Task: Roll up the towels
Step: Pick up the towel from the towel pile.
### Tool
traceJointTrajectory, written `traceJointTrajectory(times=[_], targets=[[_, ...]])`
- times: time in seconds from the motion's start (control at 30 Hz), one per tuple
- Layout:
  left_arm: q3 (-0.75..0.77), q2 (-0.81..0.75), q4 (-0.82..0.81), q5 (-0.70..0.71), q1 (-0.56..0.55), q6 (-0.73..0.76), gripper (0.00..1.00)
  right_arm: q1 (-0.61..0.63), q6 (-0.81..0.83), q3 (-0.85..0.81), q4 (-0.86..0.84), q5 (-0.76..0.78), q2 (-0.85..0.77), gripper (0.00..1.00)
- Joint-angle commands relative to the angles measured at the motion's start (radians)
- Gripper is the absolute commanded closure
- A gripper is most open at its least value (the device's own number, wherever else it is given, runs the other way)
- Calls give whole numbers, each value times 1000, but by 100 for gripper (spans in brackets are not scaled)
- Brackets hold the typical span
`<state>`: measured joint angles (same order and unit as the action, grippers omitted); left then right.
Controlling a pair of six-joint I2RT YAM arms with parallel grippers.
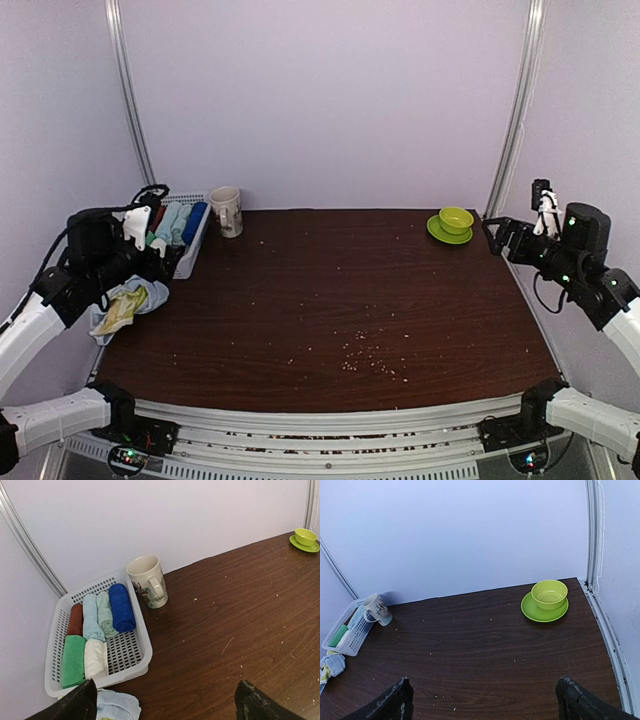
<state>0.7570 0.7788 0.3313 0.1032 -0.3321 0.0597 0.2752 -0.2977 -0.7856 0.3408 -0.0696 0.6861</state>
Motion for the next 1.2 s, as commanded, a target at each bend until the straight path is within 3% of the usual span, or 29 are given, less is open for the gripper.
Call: traceJointTrajectory(times=[0.0,0.17,0.4,0.6,0.93,1.17], targets=[[80,40,-29,94,-22,-91,2,-29,-71,-79,15,6,71,0],[151,88,-41,115,-8,-191,2,-51,-209,-130,10,-28,144,0],[326,262,19,279,-3,-251,2,-64,-341,-10,-155,-166,147,0],[442,433,54,254,119,-305,2,-4,-293,-48,-68,-16,198,0],[572,845,36,178,296,-388,2,150,-289,11,-173,145,224,0],[580,920,12,137,387,-403,2,299,-254,63,-237,248,291,0]])
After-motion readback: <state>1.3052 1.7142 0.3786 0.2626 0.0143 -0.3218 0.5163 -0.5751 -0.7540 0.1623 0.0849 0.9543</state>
